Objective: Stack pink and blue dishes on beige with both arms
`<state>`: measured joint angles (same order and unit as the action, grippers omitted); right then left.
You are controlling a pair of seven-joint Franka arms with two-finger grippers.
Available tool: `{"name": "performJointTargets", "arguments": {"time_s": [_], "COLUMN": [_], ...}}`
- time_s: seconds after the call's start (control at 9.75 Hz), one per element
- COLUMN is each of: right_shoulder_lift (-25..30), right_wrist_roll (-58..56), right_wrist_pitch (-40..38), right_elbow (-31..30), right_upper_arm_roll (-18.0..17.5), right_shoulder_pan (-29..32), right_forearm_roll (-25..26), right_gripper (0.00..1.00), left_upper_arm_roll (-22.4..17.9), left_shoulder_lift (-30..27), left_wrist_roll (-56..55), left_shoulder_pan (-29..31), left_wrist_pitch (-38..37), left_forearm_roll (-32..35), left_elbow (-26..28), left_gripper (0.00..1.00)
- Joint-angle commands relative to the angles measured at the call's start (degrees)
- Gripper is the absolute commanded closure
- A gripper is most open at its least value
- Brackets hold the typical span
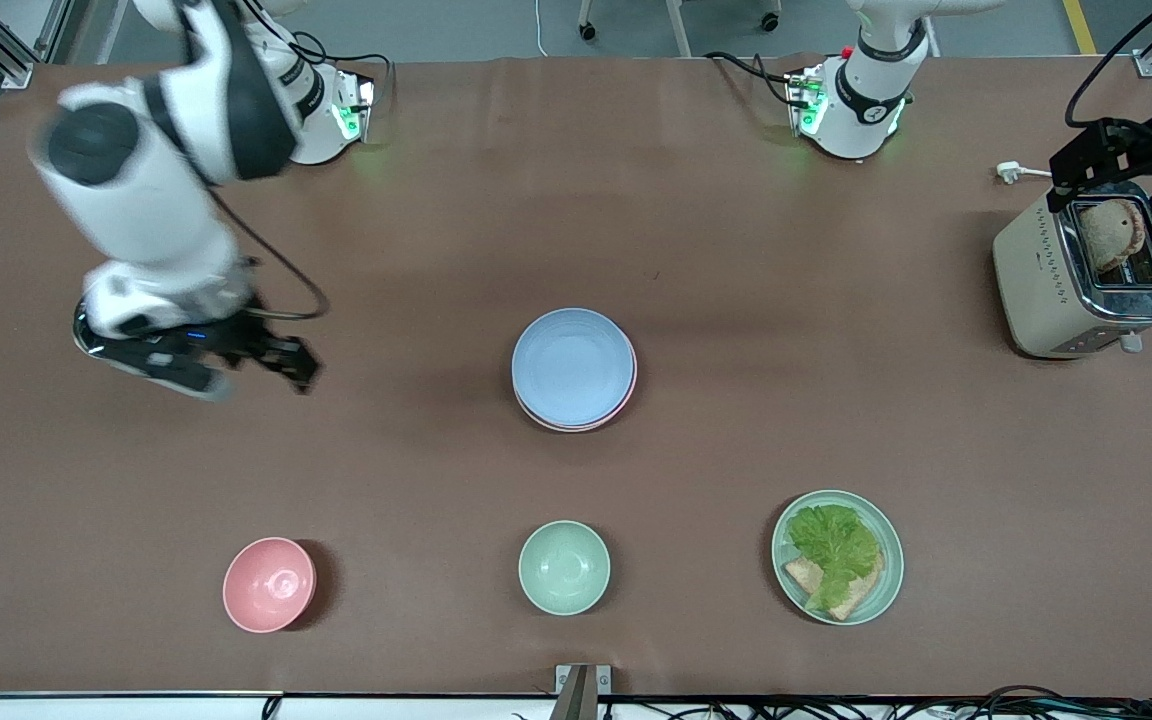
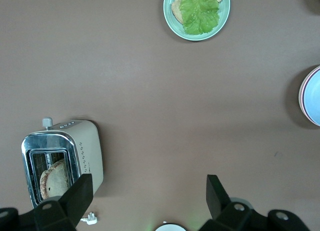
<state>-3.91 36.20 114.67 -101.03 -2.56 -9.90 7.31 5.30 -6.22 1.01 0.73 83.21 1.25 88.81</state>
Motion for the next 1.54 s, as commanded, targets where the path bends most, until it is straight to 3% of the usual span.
{"name": "performJointTargets", "arguments": {"time_s": [0.0,0.21,0.41,0.62,0.82,1.44], "right_shoulder_lift": [6.87,9.79,6.92,3.57,3.30,3.29], "right_wrist_roll": [-10.21,-21.04,-24.66,-30.03,-30.75,-31.19], "right_wrist_pitch": [-5.04,-13.46,-25.67,-27.30,-27.31,-27.66], "right_elbow": [-2.07,1.07,13.52,18.65,18.94,18.94], "right_upper_arm_roll": [5.50,11.85,11.71,10.57,10.65,10.83], "right_shoulder_pan": [2.08,2.43,5.06,7.52,7.18,6.30], "right_forearm_roll": [-5.78,-6.95,-8.54,-8.45,-7.93,-7.66], "right_gripper": [0.00,0.00,0.00,0.00,0.00,0.00], "left_upper_arm_roll": [-0.03,0.06,-0.03,-0.03,-0.12,-0.03], "left_shoulder_lift": [-1.52,-0.21,0.94,1.12,2.78,2.97], "left_wrist_roll": [-2.84,-2.52,-2.42,-2.51,-2.42,-2.24], "left_shoulder_pan": [-0.38,-0.38,-0.38,-0.38,-0.20,-0.55], "left_wrist_pitch": [0.73,0.64,0.55,0.55,0.47,-0.59], "left_forearm_roll": [-0.90,-0.82,-0.03,-0.02,-0.02,-0.90], "left_elbow": [3.74,2.34,1.02,0.23,-2.14,-2.06], "left_gripper": [0.00,0.00,0.00,0.00,0.00,0.00]}}
